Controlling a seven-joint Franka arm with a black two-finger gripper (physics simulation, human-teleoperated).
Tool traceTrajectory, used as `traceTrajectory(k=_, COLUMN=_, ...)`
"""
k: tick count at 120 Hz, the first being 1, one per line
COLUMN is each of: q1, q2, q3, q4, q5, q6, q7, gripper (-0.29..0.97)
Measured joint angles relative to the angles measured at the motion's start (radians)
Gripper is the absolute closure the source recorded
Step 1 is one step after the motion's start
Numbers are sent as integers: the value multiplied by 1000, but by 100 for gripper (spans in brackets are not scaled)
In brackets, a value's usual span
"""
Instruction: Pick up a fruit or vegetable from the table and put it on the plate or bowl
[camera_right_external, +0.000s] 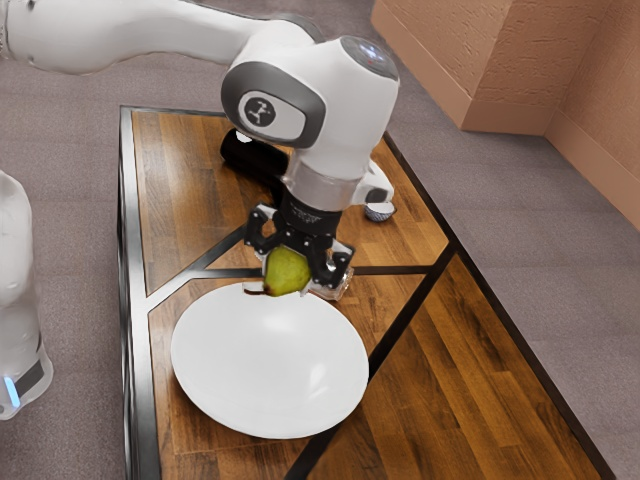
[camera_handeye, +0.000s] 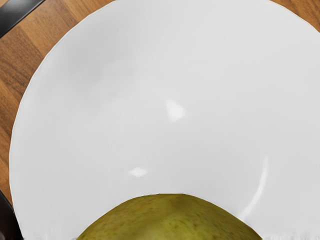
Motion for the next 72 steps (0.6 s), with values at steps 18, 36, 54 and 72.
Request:
traceTrajectory(k=18, q1=0, q2=68, q3=-20, q4=-6, q5=-22, q6=53, q7=-3, gripper=35)
traceTrajectory(k=36, q1=1, q2=139, q3=-22, q4=7, q5=-27, q6=102, q7=-8, gripper=21)
traceTrajectory(k=54, q1=2, q2=153, q3=-47, q4=52, q5=-14, q6=106, q7=-9, gripper=7)
traceTrajectory(k=72, q1=1, q2=174, q3=-74, q4=163, q5=29, q6=2, q7=8, gripper=2)
